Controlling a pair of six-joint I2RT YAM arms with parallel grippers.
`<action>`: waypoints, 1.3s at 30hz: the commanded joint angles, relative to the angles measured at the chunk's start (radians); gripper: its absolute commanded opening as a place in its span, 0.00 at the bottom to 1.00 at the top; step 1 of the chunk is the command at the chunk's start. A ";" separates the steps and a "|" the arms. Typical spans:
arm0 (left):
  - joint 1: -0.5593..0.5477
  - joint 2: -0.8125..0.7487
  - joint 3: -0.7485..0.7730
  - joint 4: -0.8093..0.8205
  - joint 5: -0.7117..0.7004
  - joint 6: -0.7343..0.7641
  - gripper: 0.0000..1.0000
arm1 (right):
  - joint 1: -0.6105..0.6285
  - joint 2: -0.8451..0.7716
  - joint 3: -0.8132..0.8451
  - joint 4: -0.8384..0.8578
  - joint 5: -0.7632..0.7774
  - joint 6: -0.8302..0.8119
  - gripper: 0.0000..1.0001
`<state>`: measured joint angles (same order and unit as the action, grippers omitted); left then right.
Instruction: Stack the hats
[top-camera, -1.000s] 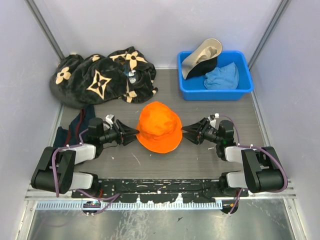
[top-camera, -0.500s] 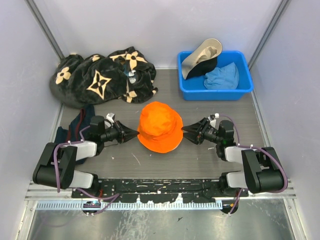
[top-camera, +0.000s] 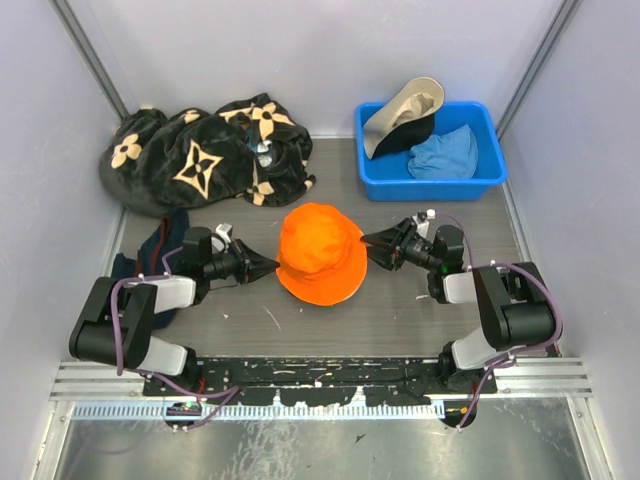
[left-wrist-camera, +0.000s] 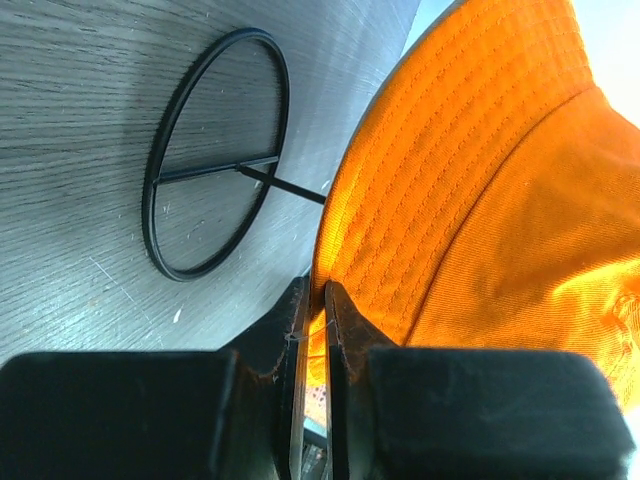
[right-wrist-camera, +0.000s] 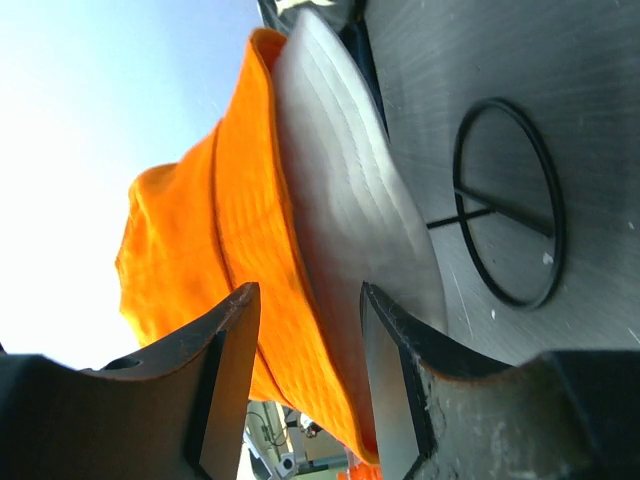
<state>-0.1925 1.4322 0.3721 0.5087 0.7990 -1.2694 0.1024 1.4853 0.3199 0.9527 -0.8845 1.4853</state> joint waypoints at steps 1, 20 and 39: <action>0.000 0.016 0.028 -0.035 0.003 0.033 0.15 | -0.004 0.062 0.078 0.177 -0.009 0.053 0.50; 0.002 0.078 0.082 -0.053 0.017 0.053 0.15 | -0.003 0.244 0.063 0.231 -0.027 0.034 0.01; 0.019 0.034 0.099 -0.081 0.003 0.052 0.37 | -0.002 0.126 0.160 -0.116 -0.033 -0.202 0.26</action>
<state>-0.1905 1.5021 0.4355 0.4709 0.8272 -1.2404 0.1036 1.6638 0.4477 0.9344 -0.9379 1.3697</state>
